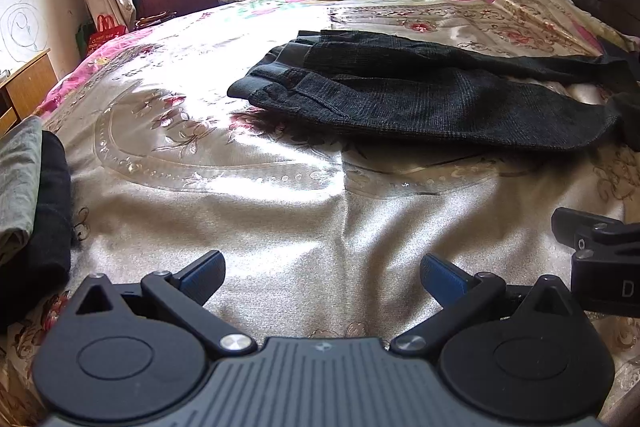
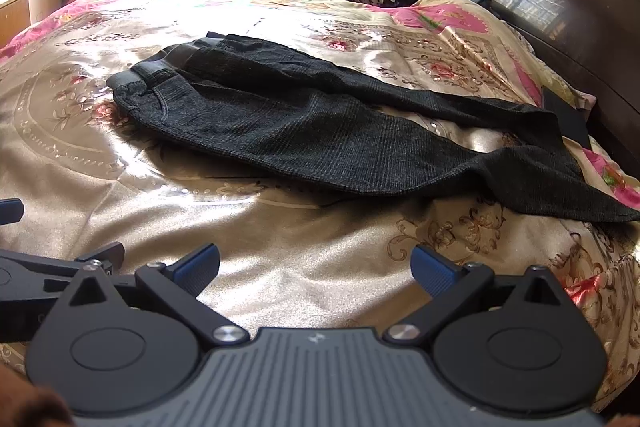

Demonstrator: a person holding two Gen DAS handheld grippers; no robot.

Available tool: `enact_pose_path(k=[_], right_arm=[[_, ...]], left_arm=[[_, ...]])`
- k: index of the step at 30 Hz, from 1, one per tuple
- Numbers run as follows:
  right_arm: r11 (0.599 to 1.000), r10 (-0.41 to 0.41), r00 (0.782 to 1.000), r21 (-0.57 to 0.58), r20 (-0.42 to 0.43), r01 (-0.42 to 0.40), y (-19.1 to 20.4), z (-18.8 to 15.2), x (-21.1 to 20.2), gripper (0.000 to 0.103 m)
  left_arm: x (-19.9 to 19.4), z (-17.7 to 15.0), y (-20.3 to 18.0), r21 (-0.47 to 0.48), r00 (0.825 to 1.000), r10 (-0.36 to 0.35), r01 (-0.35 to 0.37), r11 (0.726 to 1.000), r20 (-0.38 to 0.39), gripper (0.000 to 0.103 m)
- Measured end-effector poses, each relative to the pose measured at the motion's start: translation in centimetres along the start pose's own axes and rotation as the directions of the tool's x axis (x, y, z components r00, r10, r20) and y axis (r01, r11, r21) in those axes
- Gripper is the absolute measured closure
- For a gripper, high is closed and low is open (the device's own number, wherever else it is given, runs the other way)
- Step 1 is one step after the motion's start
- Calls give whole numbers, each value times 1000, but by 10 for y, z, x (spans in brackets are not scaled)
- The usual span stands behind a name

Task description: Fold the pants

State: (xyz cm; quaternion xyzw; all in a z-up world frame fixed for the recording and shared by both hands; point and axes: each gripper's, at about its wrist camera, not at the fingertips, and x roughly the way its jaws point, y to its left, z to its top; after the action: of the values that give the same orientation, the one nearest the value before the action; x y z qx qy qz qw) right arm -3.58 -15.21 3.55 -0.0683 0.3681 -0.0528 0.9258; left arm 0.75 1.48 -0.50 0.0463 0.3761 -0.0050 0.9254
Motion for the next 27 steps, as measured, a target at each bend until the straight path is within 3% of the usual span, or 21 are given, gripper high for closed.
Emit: enact_pose_path(k=[27], right_arm=[[999, 44, 999, -1, -13, -44, 4, 3, 13, 3]], left_arm=[[8, 0, 6, -11, 1000, 25, -25, 1000, -9, 0]])
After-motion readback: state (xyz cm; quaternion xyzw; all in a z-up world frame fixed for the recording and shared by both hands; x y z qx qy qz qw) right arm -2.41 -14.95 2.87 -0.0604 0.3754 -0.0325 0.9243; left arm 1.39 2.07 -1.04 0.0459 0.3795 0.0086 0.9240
